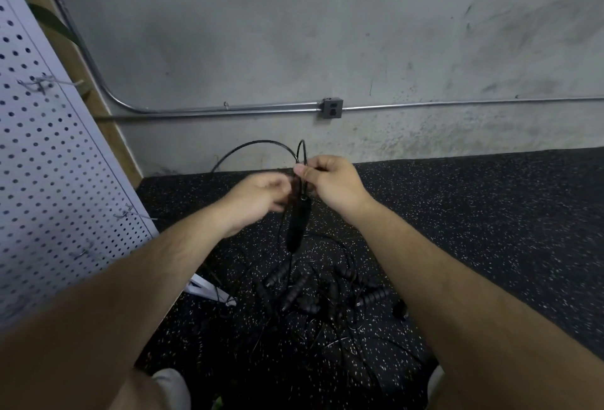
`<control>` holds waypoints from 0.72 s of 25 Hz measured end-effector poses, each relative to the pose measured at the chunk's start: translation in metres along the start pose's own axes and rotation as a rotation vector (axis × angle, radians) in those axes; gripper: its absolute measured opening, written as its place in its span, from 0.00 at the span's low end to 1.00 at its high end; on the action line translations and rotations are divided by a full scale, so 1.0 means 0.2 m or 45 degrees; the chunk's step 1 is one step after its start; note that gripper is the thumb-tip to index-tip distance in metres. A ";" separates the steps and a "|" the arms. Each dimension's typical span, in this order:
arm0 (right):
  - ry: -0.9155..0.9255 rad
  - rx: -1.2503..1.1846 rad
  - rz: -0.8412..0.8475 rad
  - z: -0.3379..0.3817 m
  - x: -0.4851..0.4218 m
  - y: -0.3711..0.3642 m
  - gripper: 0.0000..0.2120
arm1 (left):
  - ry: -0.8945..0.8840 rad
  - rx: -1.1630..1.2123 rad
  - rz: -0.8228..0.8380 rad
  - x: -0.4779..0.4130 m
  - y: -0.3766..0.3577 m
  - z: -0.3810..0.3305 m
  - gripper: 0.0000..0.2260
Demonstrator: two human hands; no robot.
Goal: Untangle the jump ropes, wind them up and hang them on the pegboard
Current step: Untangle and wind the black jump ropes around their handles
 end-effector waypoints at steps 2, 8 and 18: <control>-0.026 -0.031 -0.030 0.01 -0.02 0.00 0.13 | 0.022 -0.140 0.142 0.03 -0.05 0.05 0.11; 0.001 -0.112 0.044 0.04 0.02 0.01 0.08 | -0.097 -0.066 0.038 0.00 -0.07 0.01 0.07; -0.007 0.182 0.184 -0.12 0.09 -0.10 0.03 | -0.358 0.117 -0.300 -0.06 0.04 -0.17 0.08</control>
Point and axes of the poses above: each hand's wrist, its own x-axis away from the middle knuckle, its own y-axis out of the back of the hand, z = x × y, the point moved 2 cm from there along -x, towards the middle knuckle, and after that the axes turned 6 degrees about x, right-handed, at the moved point
